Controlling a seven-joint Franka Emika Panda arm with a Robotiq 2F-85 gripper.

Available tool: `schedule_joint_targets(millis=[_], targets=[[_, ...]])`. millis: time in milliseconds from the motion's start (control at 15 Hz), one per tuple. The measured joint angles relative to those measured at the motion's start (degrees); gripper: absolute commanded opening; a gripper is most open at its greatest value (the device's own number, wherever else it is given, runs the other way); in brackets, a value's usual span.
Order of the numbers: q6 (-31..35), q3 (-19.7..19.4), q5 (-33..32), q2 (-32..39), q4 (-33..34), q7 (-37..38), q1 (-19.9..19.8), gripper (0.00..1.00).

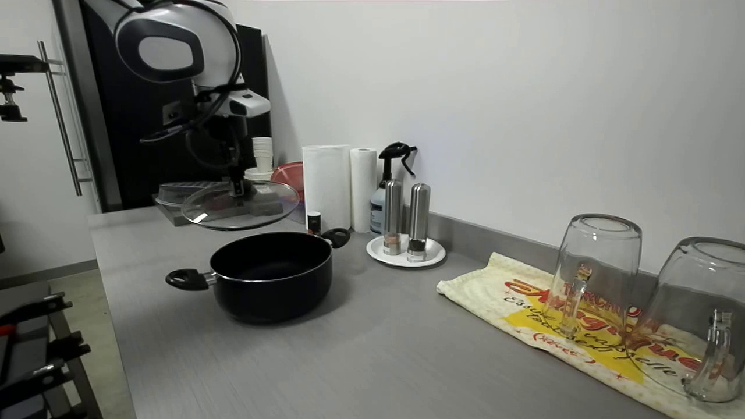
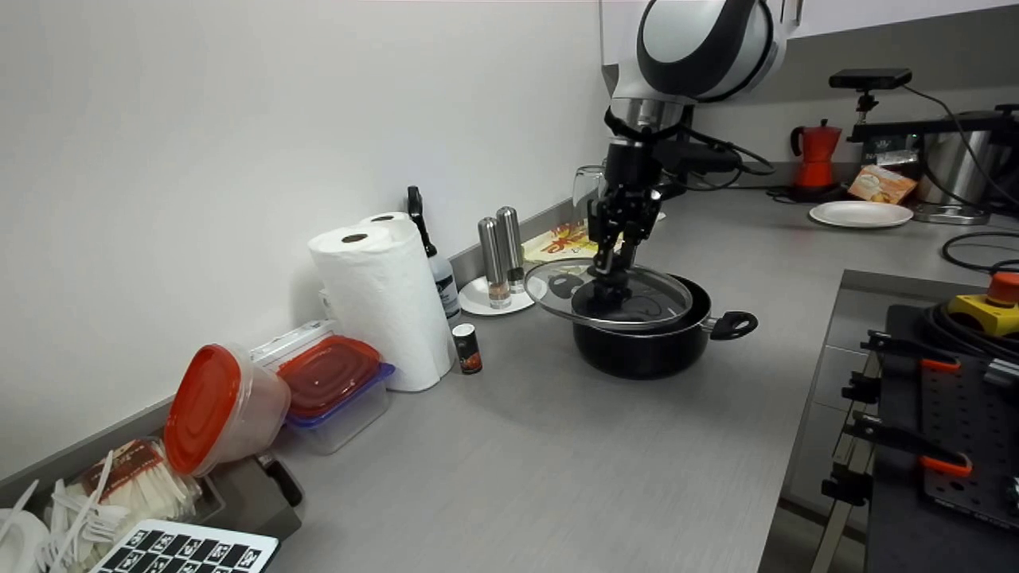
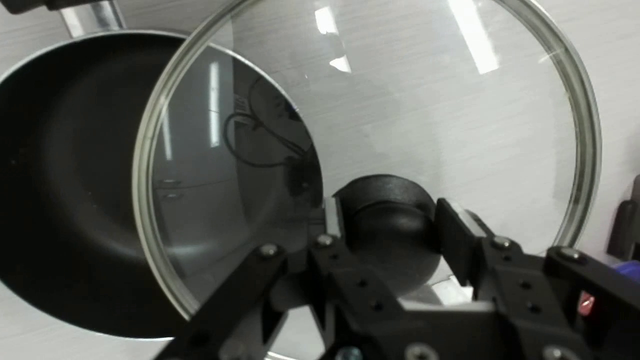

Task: Remove the lid from the pot

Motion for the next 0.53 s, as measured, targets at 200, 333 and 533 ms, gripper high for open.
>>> schedule_joint_targets(millis=[200, 333, 533], targets=[[0.21, 2.34, -1.41, -1.51, -2.53, 0.02, 2.68, 0.24], [0.46, 4.05, -2.27, -2.18, -4.3, 0.07, 4.52, 0.24], [0.4, 6.92, -2.95, -2.45, -5.91, 0.11, 7.57, 0.24]])
